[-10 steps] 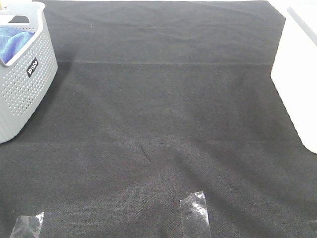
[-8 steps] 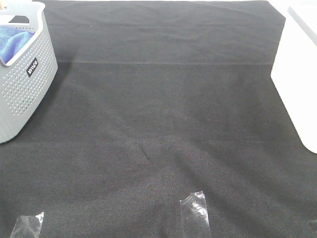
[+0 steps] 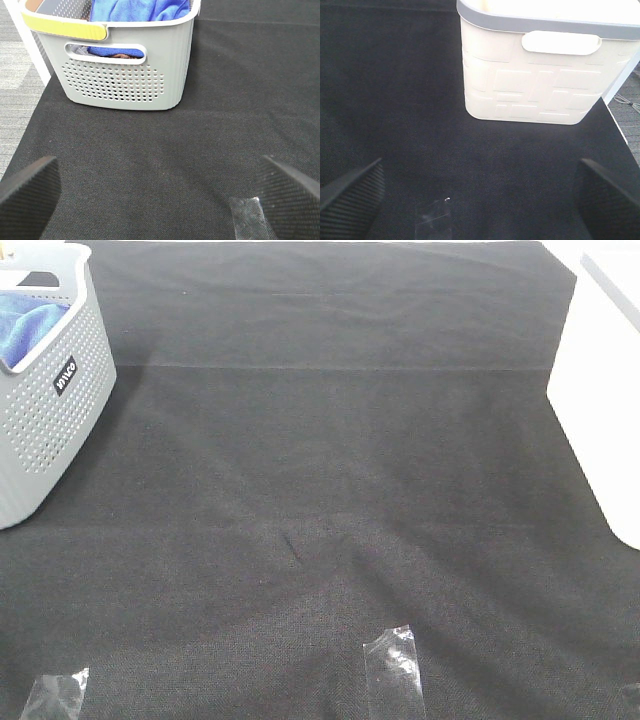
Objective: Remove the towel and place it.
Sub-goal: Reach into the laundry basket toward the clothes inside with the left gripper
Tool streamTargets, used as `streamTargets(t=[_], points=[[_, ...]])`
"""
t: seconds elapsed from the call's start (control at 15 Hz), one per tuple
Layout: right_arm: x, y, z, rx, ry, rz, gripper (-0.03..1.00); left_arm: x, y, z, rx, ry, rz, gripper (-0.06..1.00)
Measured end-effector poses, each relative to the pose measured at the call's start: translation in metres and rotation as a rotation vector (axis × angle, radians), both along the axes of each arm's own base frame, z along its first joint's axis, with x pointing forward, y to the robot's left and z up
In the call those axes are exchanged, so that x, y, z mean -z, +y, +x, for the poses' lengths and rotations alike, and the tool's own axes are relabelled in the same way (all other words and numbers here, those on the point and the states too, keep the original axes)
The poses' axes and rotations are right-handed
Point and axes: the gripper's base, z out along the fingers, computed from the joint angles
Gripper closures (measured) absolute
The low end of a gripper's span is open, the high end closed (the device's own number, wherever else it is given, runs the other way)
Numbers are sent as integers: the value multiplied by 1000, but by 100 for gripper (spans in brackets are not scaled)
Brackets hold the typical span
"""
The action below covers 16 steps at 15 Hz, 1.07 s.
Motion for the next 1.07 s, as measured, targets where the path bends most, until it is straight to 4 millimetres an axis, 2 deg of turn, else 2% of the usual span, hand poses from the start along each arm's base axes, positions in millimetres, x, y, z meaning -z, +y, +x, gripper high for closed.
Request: streamTargets(t=[1.07], points=[[0, 0, 0, 0, 0, 0, 0, 0, 0, 0, 0, 0, 0, -5]])
